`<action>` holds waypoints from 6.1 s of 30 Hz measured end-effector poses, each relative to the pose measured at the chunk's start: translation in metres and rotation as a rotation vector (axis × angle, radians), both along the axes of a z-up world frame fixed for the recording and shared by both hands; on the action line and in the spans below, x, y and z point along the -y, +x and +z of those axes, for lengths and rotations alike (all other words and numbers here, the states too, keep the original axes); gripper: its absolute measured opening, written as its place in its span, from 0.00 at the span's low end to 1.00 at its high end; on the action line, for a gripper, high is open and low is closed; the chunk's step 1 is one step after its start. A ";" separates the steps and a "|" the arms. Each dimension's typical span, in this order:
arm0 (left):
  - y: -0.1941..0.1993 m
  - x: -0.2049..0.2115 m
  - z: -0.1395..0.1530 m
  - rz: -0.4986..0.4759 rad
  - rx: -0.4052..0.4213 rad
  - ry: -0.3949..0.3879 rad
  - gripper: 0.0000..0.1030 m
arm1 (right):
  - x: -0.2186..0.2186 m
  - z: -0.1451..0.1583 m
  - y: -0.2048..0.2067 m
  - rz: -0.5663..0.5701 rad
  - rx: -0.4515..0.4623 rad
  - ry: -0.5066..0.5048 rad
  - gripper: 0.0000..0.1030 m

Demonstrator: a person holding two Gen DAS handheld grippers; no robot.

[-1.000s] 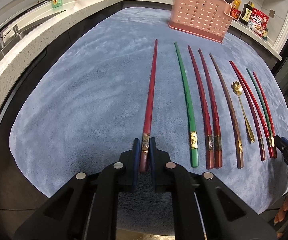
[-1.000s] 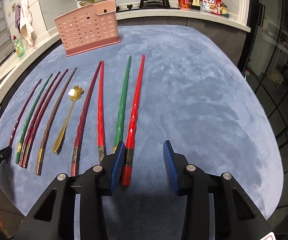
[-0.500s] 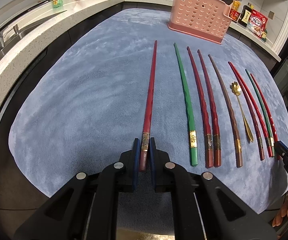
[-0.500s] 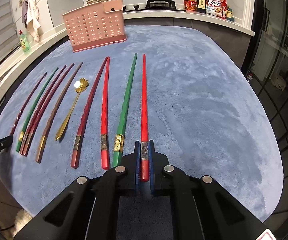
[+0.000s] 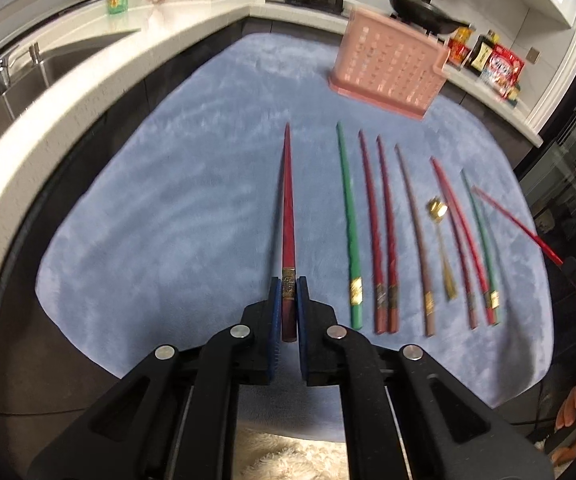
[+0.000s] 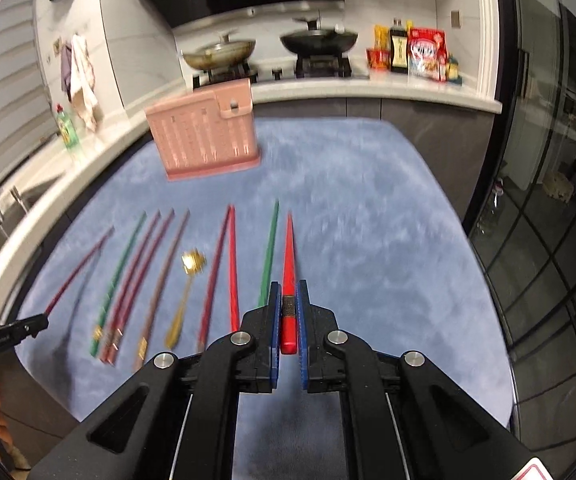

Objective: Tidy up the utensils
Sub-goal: 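Carry the red chopsticks into the pink basket and open both tools, then move both open tools back down to the chopsticks on the mat, then grasp a green chopstick with the left tool while the right tool grasps another green chopstick, then lift the green chopsticks into the pink basket and open both tools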

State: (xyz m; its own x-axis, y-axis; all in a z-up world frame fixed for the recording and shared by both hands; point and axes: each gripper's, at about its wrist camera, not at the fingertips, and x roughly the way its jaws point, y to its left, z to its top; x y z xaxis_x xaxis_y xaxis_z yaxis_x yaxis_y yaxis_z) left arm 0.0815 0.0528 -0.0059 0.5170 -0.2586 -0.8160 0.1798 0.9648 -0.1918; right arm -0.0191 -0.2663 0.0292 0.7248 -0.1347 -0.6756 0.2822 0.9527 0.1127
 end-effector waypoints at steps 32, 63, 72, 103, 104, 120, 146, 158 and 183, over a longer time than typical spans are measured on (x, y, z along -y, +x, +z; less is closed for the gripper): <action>0.174 0.057 0.238 0.018 0.518 -0.149 0.06 | 0.074 0.182 0.173 0.046 0.484 0.108 0.07; 0.273 0.112 0.165 0.018 0.440 -0.109 0.08 | 0.083 0.104 0.317 0.030 0.373 0.175 0.25; 0.246 0.099 0.176 0.056 0.481 -0.071 0.65 | 0.076 0.143 0.273 0.025 0.454 0.126 0.54; 0.034 0.035 -0.003 0.045 0.172 0.150 0.89 | 0.008 -0.025 0.014 -0.022 0.022 0.041 0.65; 0.030 0.035 -0.005 0.039 0.168 0.149 0.89 | 0.004 -0.030 0.013 -0.021 0.015 0.037 0.65; 0.012 0.032 -0.030 0.049 0.129 0.141 0.89 | -0.018 -0.083 0.019 0.025 -0.093 0.060 0.33; 0.014 0.048 -0.060 -0.007 0.048 0.197 0.80 | -0.013 -0.098 0.012 0.013 -0.118 0.087 0.08; 0.011 0.051 -0.055 -0.041 0.044 0.164 0.31 | -0.012 -0.098 0.013 0.014 -0.122 0.086 0.08; 0.023 0.029 0.050 -0.024 0.079 0.018 0.07 | 0.005 0.019 0.019 0.039 0.029 0.082 0.07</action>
